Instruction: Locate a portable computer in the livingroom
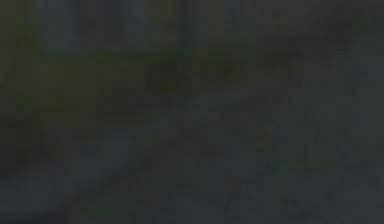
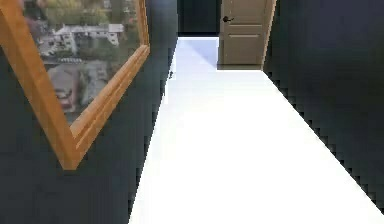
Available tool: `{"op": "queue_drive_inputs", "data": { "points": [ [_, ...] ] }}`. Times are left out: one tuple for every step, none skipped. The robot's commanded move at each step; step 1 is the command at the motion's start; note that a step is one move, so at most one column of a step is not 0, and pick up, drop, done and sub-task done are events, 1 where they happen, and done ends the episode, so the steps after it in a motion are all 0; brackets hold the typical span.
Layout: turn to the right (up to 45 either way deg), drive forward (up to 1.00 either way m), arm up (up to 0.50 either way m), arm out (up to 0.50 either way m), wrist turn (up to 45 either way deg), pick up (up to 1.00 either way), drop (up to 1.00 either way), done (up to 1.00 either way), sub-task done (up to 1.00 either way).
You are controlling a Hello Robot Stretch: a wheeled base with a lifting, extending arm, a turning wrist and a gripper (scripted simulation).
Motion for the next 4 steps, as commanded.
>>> {"op": "queue_drive_inputs", "data": {
  "points": [
    [45.0,0.0,0.0,0.0,0.0,0.0,0.0,0.0,0.0],
    [42.0,0.0,0.0,0.0,0.0,0.0,0.0,0.0,0.0],
    [0.0,0.15,0.0,0.0,0.0,0.0,0.0,0.0,0.0],
    [3.0,0.0,0.0,0.0,0.0,0.0,0.0,0.0,0.0]
  ]
}}
